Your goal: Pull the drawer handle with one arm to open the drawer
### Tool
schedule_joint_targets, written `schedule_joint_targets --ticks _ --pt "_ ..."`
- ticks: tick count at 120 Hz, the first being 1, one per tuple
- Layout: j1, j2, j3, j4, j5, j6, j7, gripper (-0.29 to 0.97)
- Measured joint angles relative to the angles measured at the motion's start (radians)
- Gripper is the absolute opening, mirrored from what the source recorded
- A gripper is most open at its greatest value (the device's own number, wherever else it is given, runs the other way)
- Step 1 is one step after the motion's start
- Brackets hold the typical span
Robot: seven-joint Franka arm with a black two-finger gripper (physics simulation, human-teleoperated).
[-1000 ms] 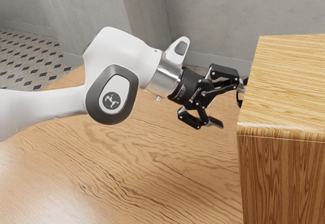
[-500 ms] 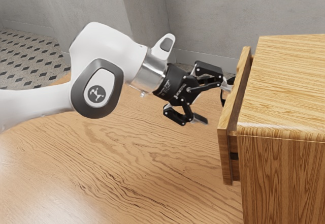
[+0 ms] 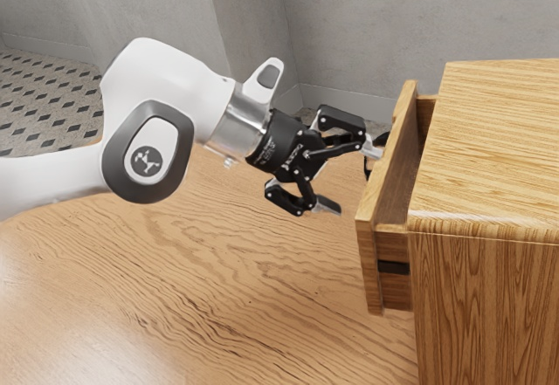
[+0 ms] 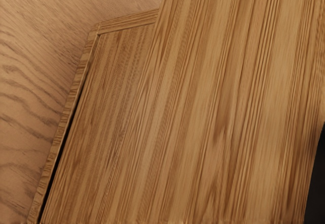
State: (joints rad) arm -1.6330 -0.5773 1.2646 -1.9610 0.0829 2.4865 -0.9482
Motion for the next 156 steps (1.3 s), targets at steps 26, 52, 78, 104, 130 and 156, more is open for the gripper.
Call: schedule_joint_targets --ticks 26,52,78,104,130,156 --pt "0.049 -0.012 -0.039 -0.021 0.005 -0.011 0.002 0.66" --pt "0.115 -0.027 -0.088 -0.05 0.009 -0.016 0.004 0.66" --pt "0.16 -0.038 -0.116 -0.073 0.013 -0.023 0.005 0.66" --pt "0.204 -0.048 -0.146 -0.098 0.008 -0.025 0.006 0.66" --pt "0.245 -0.068 -0.168 -0.127 0.02 -0.026 0.007 0.66" --pt "0.283 -0.085 -0.189 -0.15 0.02 -0.025 0.007 0.66"
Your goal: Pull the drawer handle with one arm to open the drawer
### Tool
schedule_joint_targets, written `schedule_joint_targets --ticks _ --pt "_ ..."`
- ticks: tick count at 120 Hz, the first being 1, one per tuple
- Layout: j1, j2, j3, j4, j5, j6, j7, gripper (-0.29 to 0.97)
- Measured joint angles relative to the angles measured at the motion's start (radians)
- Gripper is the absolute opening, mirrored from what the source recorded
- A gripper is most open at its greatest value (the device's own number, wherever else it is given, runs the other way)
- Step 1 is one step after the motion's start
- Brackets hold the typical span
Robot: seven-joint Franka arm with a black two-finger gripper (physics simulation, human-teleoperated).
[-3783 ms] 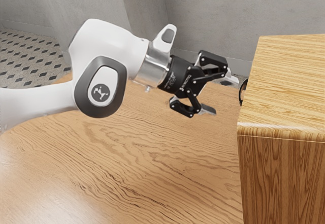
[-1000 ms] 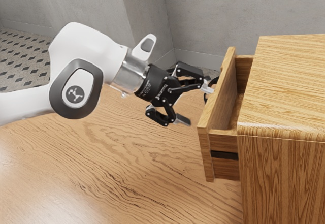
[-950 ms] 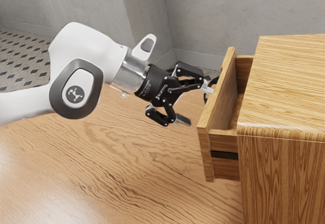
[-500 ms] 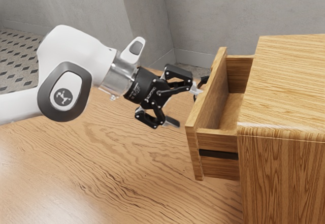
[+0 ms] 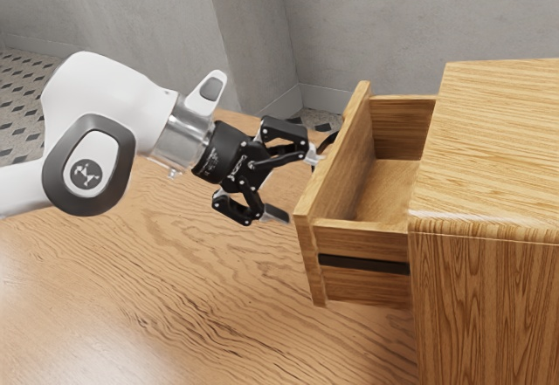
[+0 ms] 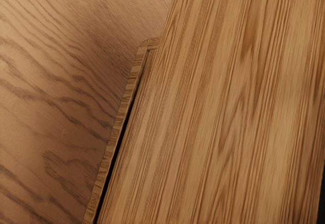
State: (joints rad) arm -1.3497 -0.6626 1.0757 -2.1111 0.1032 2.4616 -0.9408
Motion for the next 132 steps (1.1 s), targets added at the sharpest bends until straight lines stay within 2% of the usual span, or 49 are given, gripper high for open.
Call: schedule_joint_targets --ticks 59,103,132 --pt "0.068 -0.043 -0.002 -0.006 0.052 -0.022 0.002 0.66" --pt "0.109 -0.055 -0.02 -0.038 0.047 -0.03 0.001 0.66" --pt "0.167 -0.064 -0.068 -0.061 0.032 -0.033 0.001 0.67"
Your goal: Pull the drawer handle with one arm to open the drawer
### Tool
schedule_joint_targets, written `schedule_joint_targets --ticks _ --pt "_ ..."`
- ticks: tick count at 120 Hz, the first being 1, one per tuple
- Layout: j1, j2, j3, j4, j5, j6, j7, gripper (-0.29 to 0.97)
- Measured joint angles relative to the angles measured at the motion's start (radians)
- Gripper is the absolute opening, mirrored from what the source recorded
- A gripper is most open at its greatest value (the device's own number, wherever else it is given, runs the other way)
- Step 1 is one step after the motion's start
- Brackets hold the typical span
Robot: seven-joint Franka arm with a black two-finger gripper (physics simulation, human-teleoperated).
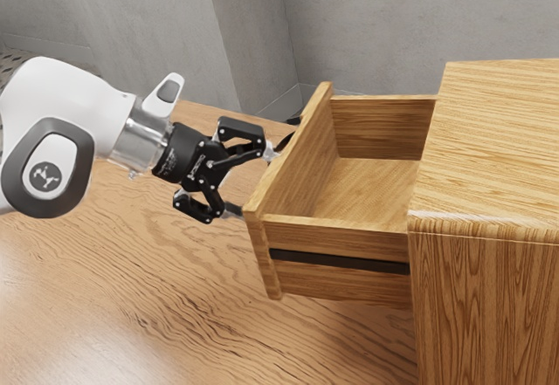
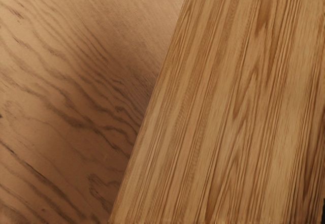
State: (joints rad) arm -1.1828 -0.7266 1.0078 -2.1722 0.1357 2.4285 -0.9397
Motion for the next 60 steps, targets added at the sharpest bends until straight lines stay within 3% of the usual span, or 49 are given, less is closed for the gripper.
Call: schedule_joint_targets --ticks 60 --pt "0.092 -0.055 -0.035 -0.046 0.015 -0.015 -0.001 0.66"
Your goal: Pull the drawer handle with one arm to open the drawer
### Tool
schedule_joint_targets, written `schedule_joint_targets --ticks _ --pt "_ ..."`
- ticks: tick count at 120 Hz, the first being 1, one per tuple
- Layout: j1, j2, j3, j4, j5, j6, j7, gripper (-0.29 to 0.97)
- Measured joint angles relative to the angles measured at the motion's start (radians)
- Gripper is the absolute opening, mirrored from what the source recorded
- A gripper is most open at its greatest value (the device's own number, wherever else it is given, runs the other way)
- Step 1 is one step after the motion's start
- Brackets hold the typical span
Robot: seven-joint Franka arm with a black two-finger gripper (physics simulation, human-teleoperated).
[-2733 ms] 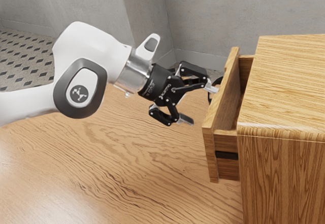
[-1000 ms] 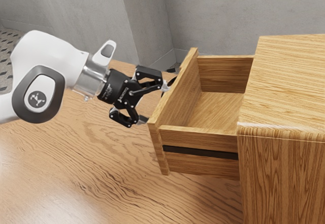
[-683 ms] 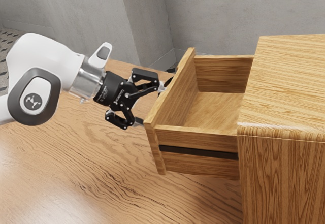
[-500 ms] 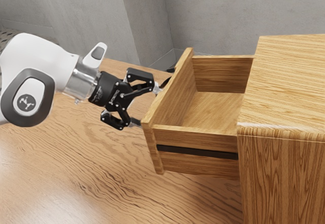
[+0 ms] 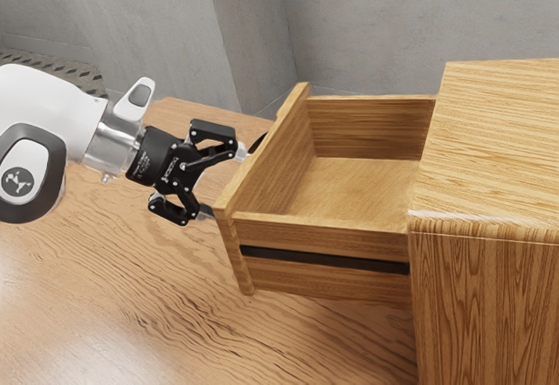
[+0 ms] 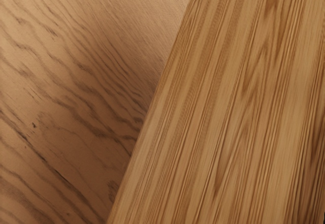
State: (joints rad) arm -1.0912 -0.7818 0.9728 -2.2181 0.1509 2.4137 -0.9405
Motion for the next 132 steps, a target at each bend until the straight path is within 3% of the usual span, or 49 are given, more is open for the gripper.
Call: schedule_joint_targets --ticks 98,120,126,132 --pt "0.167 -0.054 -0.081 -0.066 0.006 -0.037 0.009 0.66" --pt "0.29 -0.078 -0.18 -0.104 0.007 -0.049 0.009 0.66" --pt "0.366 -0.096 -0.248 -0.119 0.004 -0.058 0.009 0.66" --pt "0.482 -0.126 -0.373 -0.122 -0.015 -0.078 0.008 0.66"
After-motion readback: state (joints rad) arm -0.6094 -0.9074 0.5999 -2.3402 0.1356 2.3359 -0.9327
